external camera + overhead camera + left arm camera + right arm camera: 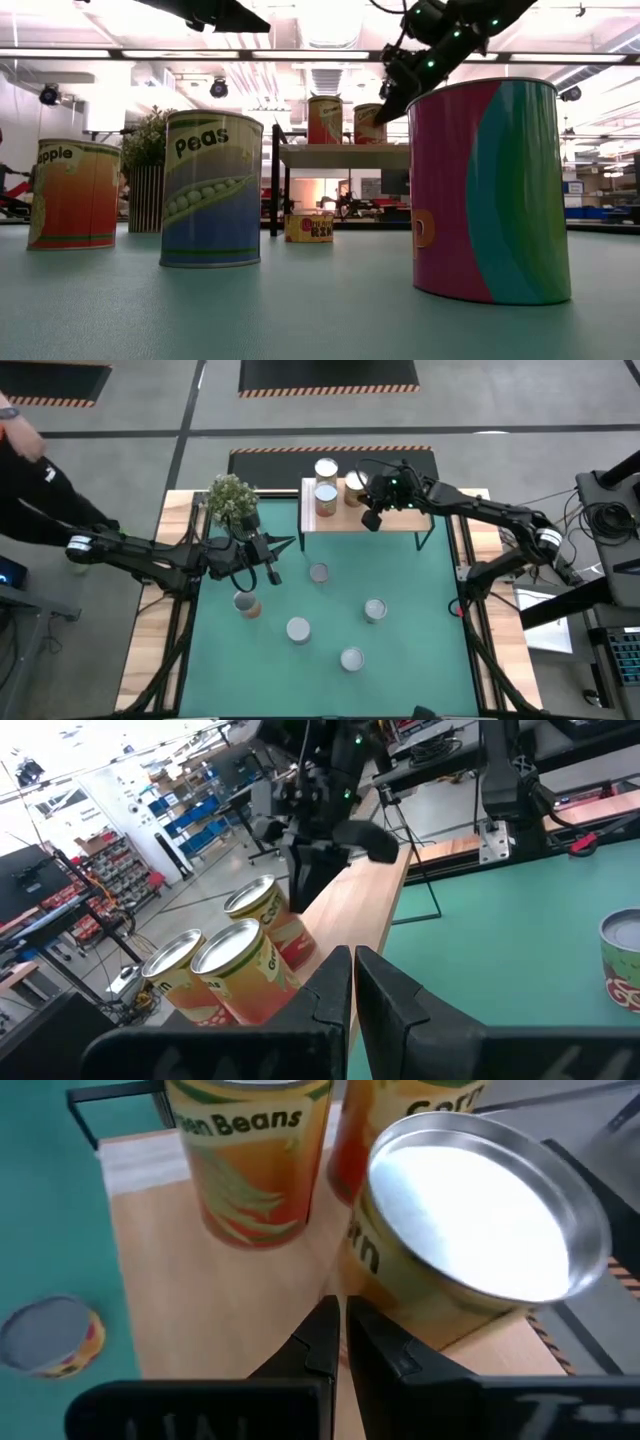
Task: Pick and place cans onto a shelf
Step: Put the canned corn on the shelf
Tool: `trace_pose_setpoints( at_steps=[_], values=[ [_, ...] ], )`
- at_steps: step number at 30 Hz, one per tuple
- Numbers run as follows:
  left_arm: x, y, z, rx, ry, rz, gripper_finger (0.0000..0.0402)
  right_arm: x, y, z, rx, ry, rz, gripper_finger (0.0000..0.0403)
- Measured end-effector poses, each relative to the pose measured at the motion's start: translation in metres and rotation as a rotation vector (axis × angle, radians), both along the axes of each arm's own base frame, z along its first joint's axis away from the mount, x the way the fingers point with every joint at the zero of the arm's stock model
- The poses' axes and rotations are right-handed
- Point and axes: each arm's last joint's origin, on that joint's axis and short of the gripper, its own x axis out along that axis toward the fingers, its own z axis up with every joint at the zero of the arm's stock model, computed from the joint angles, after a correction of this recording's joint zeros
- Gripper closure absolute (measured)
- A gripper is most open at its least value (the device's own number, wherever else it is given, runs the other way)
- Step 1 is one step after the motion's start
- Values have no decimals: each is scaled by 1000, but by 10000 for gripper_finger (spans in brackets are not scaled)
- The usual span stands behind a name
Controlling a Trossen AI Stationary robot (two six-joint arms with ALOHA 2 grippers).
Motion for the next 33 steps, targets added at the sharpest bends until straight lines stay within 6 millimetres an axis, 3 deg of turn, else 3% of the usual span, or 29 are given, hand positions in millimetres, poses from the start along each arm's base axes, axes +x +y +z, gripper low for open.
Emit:
trace_pose_setpoints(
  at_steps=[10,24,33],
  values=[
    [0,0,0,1,3,0,402,19,-12,-1,6,54,18,390],
    [0,0,0,1,0,0,402,-5,8,26,56,39,-2,390],
    [0,0,0,0,-1,0,402,-9,10,25,40,59,11,390]
  ],
)
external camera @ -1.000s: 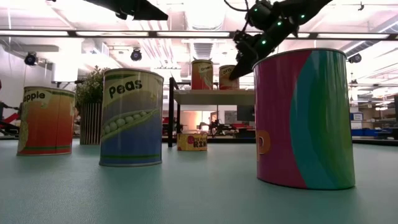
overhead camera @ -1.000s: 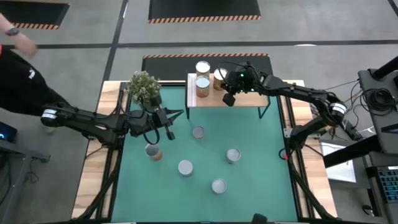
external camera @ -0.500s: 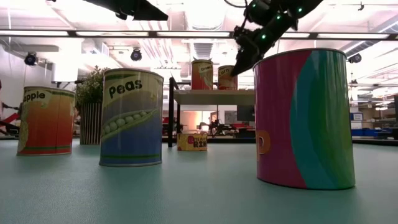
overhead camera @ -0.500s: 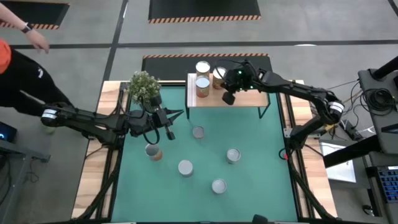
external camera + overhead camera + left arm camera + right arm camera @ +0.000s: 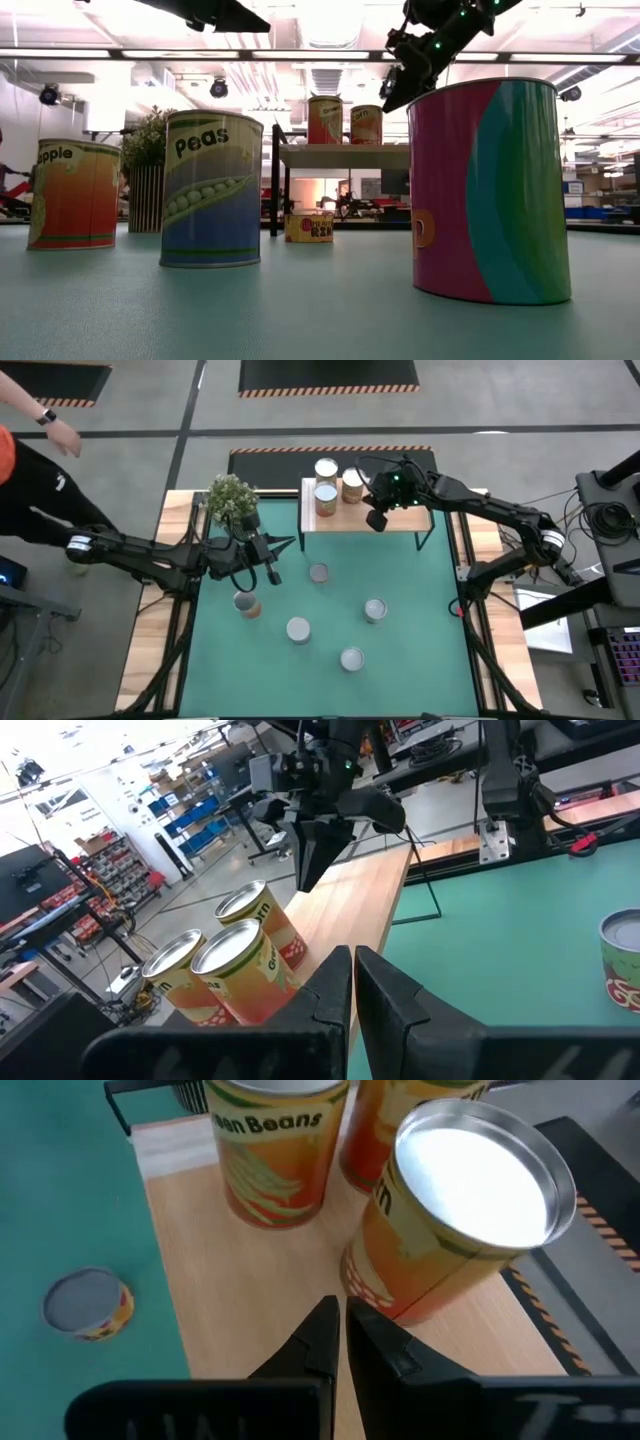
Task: Pick and place cans onto a shelf
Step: Put the canned corn on the shelf
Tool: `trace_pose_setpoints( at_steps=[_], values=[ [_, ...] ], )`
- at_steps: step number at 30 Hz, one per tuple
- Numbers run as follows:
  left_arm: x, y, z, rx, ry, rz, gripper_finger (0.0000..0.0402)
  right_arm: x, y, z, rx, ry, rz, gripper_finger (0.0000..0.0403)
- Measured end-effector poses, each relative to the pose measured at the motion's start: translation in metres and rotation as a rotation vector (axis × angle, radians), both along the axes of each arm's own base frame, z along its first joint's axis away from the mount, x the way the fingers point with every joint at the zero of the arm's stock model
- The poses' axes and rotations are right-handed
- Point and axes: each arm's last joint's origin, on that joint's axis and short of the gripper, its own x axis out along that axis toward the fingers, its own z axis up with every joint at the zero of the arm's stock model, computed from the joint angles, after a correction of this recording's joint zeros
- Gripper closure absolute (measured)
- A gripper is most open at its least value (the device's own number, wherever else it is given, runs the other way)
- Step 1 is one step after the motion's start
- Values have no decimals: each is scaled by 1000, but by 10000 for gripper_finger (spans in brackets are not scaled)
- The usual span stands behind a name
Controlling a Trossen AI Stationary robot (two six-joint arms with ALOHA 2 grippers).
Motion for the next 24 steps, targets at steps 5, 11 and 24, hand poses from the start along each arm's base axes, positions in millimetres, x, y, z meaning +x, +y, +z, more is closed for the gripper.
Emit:
trace_pose_setpoints(
  at_steps=[5,11,24],
  values=[
    [0,0,0,0,-1,0,402,9,-7,-11,-41,44,-18,390],
    [0,0,0,0,1,0,402,16,-15,-21,-110,101,-61,390],
    [0,0,1,0,-1,0,402,23,-24,-21,-180,58,-67,390]
  ],
)
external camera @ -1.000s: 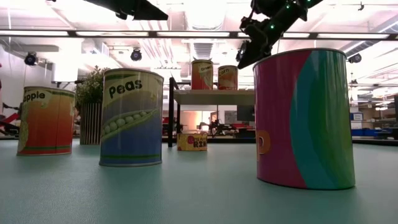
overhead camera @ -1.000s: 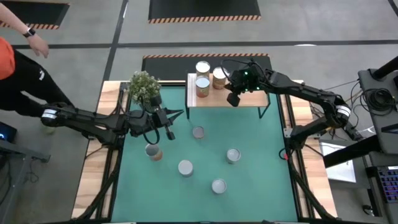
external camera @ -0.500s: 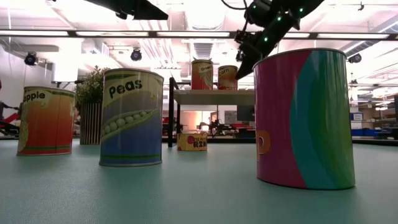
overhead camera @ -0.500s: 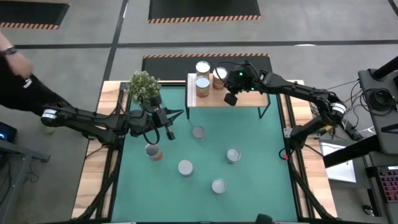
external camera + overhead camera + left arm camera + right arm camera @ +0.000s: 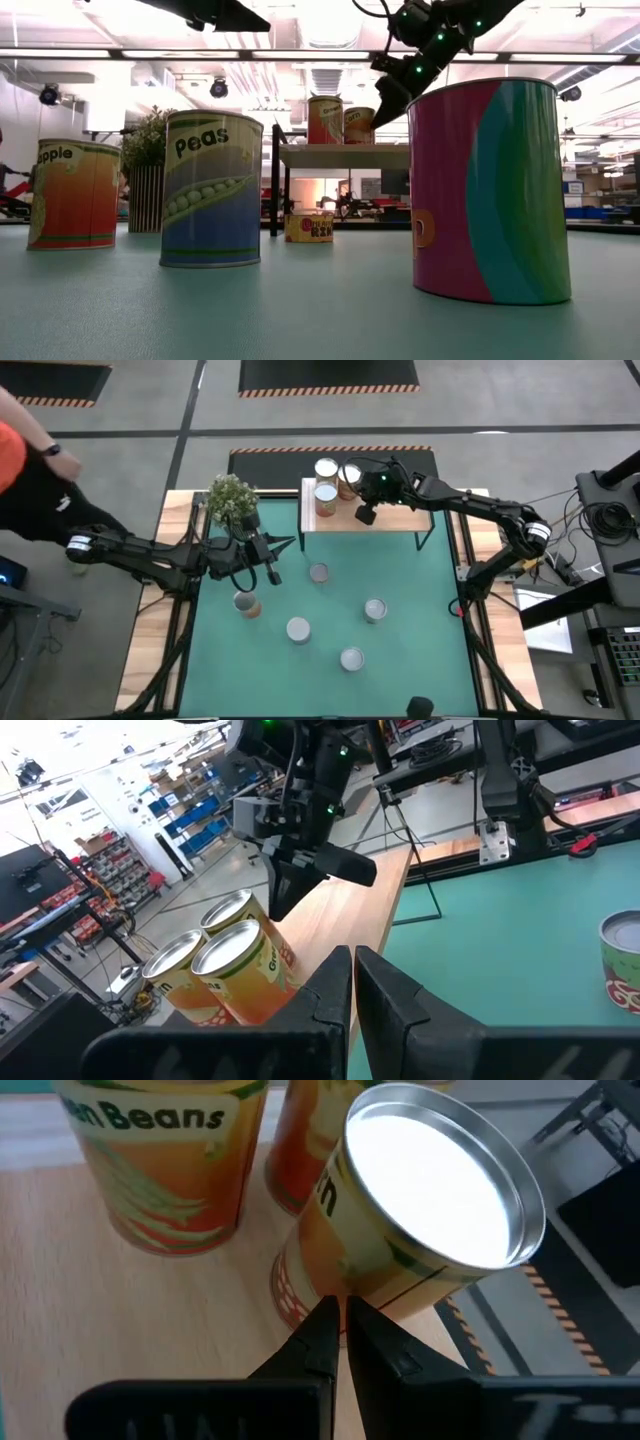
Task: Pick and place cans onto a shelf
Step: Put the canned corn on the shelf
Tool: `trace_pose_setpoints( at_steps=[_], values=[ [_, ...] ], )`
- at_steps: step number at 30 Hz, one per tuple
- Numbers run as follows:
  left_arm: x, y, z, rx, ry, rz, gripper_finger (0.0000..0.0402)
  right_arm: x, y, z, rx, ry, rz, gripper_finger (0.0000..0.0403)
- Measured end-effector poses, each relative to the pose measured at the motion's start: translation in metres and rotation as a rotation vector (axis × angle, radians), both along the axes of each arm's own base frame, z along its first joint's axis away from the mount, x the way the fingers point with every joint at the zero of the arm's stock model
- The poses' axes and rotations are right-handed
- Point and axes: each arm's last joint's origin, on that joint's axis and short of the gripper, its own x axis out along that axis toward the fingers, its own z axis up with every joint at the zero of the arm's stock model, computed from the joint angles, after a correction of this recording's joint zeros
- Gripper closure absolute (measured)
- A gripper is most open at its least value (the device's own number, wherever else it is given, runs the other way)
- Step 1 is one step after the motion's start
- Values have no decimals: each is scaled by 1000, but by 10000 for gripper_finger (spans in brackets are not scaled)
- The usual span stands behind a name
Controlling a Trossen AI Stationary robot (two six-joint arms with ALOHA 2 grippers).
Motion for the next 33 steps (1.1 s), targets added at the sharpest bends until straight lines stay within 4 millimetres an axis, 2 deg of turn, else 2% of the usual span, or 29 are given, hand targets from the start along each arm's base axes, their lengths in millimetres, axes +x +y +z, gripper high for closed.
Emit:
trace_pose_setpoints(
  at_steps=[4,10,21,33],
  values=[
    [0,0,0,0,-1,0,402,-1,0,0,21,-4,-2,390],
    [0,0,0,0,-2,0,402,2,5,0,122,-70,120,390],
    [0,0,0,0,-1,0,402,10,-6,-4,33,-89,48,390],
    [0,0,0,0,0,0,402,14,-10,-11,29,-65,46,390]
  ],
)
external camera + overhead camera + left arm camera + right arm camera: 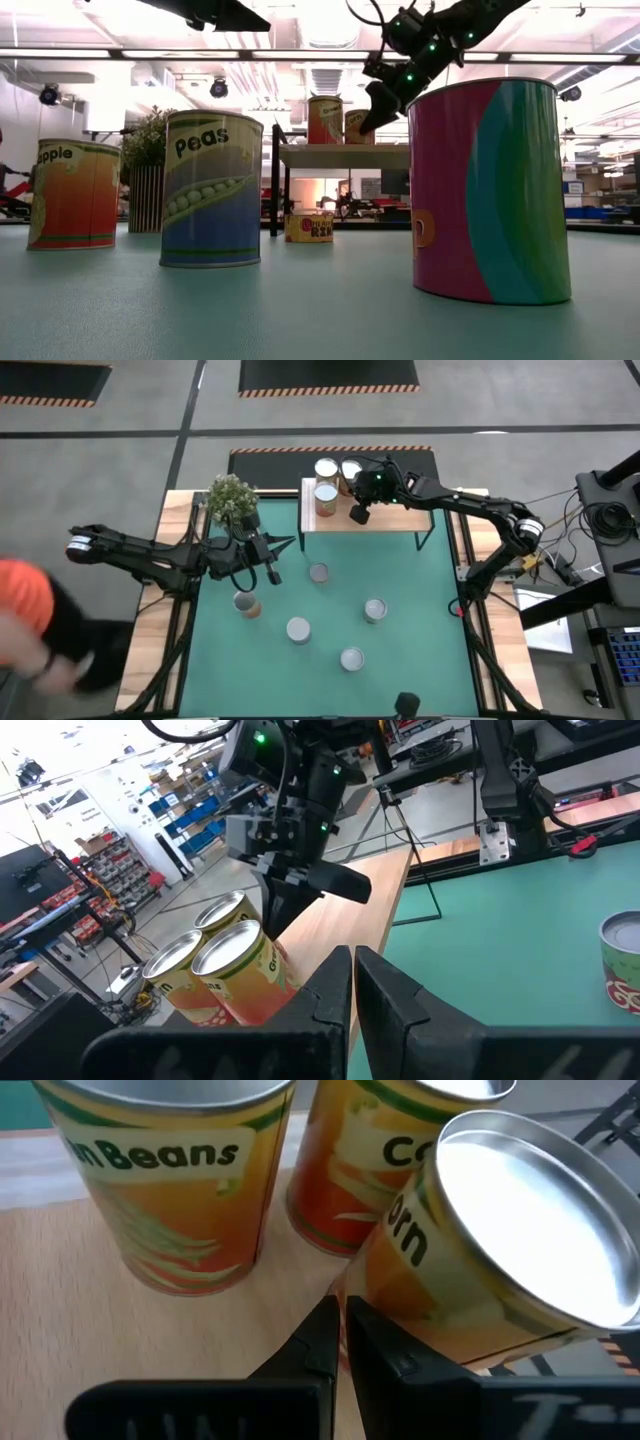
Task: Pick and place cans onto a shelf
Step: Put the canned corn on the shelf, then put the canned pineapple on the shelf
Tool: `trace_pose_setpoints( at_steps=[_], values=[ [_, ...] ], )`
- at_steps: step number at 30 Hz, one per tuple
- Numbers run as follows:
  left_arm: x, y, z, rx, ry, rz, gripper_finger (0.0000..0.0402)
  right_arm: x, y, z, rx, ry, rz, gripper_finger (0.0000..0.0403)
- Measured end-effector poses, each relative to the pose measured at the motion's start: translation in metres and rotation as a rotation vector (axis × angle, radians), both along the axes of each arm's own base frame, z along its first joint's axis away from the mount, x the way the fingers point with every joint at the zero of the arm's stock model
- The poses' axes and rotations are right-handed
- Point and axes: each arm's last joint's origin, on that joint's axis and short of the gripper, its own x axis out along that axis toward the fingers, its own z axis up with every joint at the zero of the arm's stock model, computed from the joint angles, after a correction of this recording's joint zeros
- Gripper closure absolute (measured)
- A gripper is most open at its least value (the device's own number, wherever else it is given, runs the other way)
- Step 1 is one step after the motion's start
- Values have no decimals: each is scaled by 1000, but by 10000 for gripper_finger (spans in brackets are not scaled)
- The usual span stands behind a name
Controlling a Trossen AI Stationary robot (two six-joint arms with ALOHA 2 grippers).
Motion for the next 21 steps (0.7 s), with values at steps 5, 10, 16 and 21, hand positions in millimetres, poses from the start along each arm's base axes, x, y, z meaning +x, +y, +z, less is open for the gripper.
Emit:
trace_pose_setpoints(
  at_steps=[5,10,16,21],
  values=[
    [0,0,0,0,0,0,402,-2,-2,1,-4,-6,-7,390],
    [0,0,0,0,4,0,402,-4,1,2,18,2,-2,390],
    [0,0,-3,-6,33,2,402,-10,33,14,100,12,73,390],
    [-1,0,-8,-68,53,15,402,-20,79,35,98,-50,174,390]
  ],
)
